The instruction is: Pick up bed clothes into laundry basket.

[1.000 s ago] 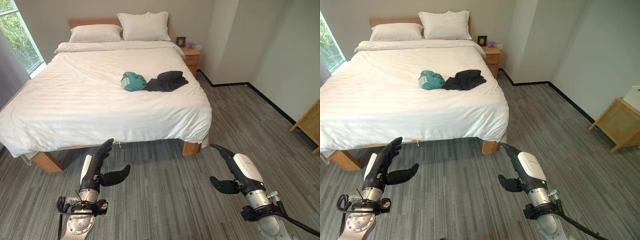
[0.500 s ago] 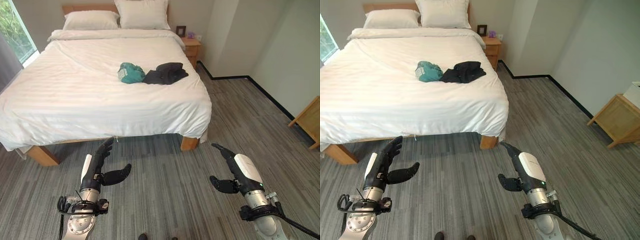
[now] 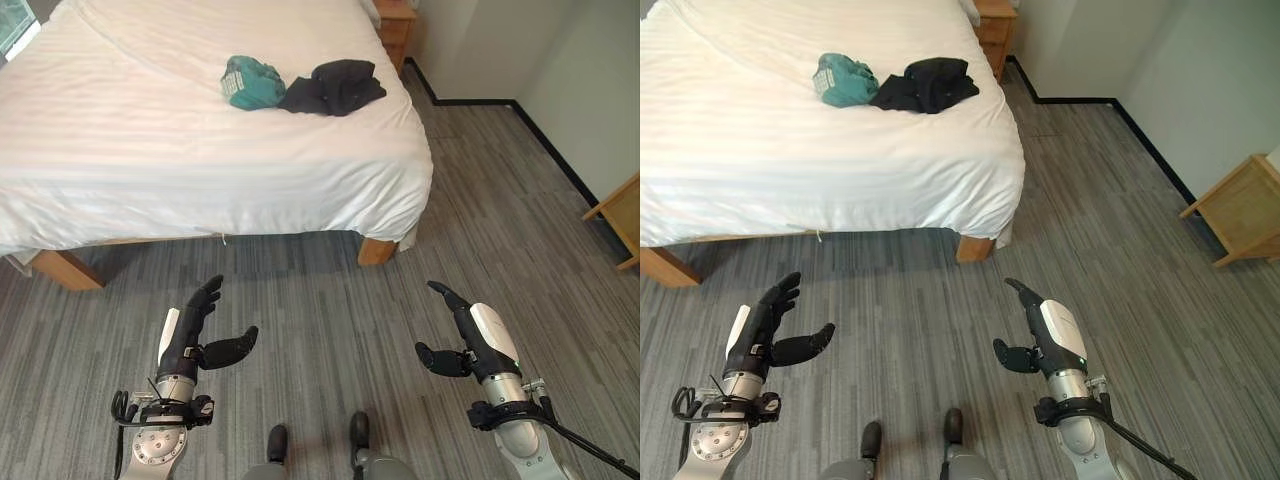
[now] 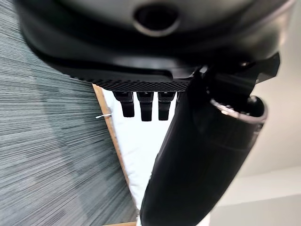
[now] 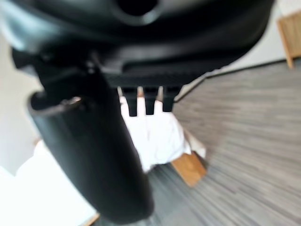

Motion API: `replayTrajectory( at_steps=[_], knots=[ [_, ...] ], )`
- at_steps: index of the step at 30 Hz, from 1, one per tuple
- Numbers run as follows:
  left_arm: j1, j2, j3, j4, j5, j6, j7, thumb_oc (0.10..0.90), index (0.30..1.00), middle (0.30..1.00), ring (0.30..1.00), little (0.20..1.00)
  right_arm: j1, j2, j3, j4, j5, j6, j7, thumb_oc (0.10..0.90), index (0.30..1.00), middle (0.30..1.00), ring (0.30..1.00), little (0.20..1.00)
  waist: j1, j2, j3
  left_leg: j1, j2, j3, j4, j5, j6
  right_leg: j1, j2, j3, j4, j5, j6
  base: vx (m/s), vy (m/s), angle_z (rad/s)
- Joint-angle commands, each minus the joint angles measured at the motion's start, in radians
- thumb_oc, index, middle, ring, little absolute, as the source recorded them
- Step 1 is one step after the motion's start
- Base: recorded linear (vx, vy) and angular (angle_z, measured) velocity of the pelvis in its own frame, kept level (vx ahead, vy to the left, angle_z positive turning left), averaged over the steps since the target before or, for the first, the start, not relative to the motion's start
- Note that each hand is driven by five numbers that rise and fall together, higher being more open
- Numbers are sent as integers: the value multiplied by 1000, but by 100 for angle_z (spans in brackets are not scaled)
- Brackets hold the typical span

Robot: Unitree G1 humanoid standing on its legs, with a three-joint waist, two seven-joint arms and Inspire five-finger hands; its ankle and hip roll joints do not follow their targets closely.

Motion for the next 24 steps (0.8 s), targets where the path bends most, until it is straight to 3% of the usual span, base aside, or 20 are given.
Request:
replayTrajectory(
  at_steps=[1, 4, 5, 6, 7, 9, 10, 11, 12, 13, 14, 16, 17, 19, 22, 24],
  knots=[
    [-61, 27, 36, -170, 22, -95, 0, 800, 900, 900, 900, 900, -46, -35, -97, -119, 35, -62, -44, 800, 900, 900, 900, 900, -44, 64, -20, 346, -29, -54, -153, -286, 54, -227, 76, -6, 3, 78, -2, 434, -178, -19],
    [-49, 20, 27, -170, 22, -99, -3, 800, 900, 900, 900, 900, -17, -34, -100, -116, 38, -67, -29, 800, 900, 900, 900, 900, -60, 75, -37, 370, -14, -69, -153, -294, 48, -208, 84, 9, 9, 109, -29, 416, -180, 10],
    [-51, 14, 13, -169, 14, -99, -14, 800, 900, 900, 900, 900, -10, -42, -100, -103, 49, -66, -20, 800, 900, 900, 900, 900, -71, 103, -42, 370, 11, -58, -97, -226, 24, -179, 92, 9, 17, 107, -45, 298, -123, 17],
    [-51, 13, 12, -169, 14, -99, -14, 800, 900, 900, 900, 900, -10, -44, -101, -103, 50, -66, -20, 800, 900, 900, 900, 900, -72, 104, -42, 367, 12, -60, -91, -230, 23, -178, 92, 8, 17, 107, -46, 480, -222, 18],
    [-61, 6, -6, -166, -24, -100, -31, 800, 900, 900, 900, 900, -24, -59, -100, -94, 66, -76, -17, 800, 900, 900, 900, 900, -76, 123, -37, 273, 8, -30, 114, -81, -46, -114, 86, 0, 4, 90, -75, 257, -171, 27],
    [-73, 17, -17, -185, -45, -105, -51, 800, 900, 900, 900, 900, -37, -77, -111, -98, 88, -83, -22, 800, 900, 900, 900, 900, -76, 121, -12, 142, 12, 39, 380, 49, -110, -50, 74, -17, 3, 39, -111, 270, -195, 46],
    [-74, 18, -17, -185, -45, -105, -52, 800, 900, 900, 900, 900, -38, -76, -112, -98, 88, -83, -22, 800, 900, 900, 900, 900, -77, 117, -13, 133, 7, 38, 387, 51, -110, -55, 68, -17, 3, 43, -111, 198, -185, 50],
    [-85, 23, -18, -189, -49, -113, -50, 800, 900, 900, 900, 900, -45, -86, -115, -99, 97, -86, -31, 800, 900, 900, 900, 900, -78, 105, -1, 80, 21, 96, 496, 78, -117, -26, 62, -21, 3, 16, -131, 245, -291, 45],
    [-106, 26, -23, -193, -52, -117, -42, 800, 900, 900, 900, 900, -66, -99, -113, -89, 98, -73, -43, 800, 900, 900, 900, 900, -68, 77, 18, -17, 54, 206, 618, 59, -104, 15, 38, -20, 3, -22, -150, 263, -283, 35],
    [-107, 26, -22, -193, -52, -117, -42, 800, 900, 900, 900, 900, -68, -99, -112, -88, 98, -73, -44, 800, 900, 900, 900, 900, -66, 79, 19, -21, 57, 209, 626, 54, -103, 14, 41, -17, 3, -22, -149, 368, -269, 62],
    [-111, 19, -24, -189, -57, -118, -41, 800, 900, 900, 900, 900, -77, -107, -113, -77, 93, -57, -50, 800, 900, 900, 900, 900, -56, 71, 28, -88, 88, 286, 610, 1, -87, 58, 32, -21, 3, -52, -152, 193, -84, 72],
    [-108, 15, -27, -184, -58, -118, -43, 800, 900, 900, 900, 900, -76, -103, -113, -76, 97, -53, -50, 800, 900, 900, 900, 900, -46, 65, 24, -117, 87, 313, 545, -18, -73, 80, 21, -21, 3, -61, -147, 335, -31, 46],
    [-96, 10, -30, -180, -58, -119, -45, 800, 900, 900, 900, 900, -70, -98, -116, -73, 101, -54, -47, 800, 900, 900, 900, 900, -39, 71, 16, -124, 77, 327, 369, -27, -54, 111, 19, -20, 3, -77, -135, 459, 50, 26],
    [-83, 2, -33, -168, -56, -112, -47, 800, 900, 900, 900, 900, -65, -96, -105, -60, 97, -50, -41, 800, 900, 900, 900, 900, -35, 69, 8, -126, 65, 345, 213, -32, -39, 138, 14, -26, 3, -99, -121, 375, 69, 22],
    [-69, -14, -43, -162, -60, -99, -51, 800, 900, 900, 900, 900, -62, -83, -91, -42, 85, -41, -45, 800, 900, 900, 900, 900, -24, 70, 0, -116, 90, 345, 15, 66, -49, 191, 17, -28, 3, -129, -111, 304, 65, 2],
    [-69, -18, -47, -160, -60, -94, -51, 800, 900, 900, 900, 900, -63, -78, -89, -38, 83, -39, -48, 800, 900, 900, 900, 900, -19, 71, -2, -110, 100, 334, -39, 95, -51, 209, 18, -27, 3, -138, -110, 232, 69, -14]
  ],
)
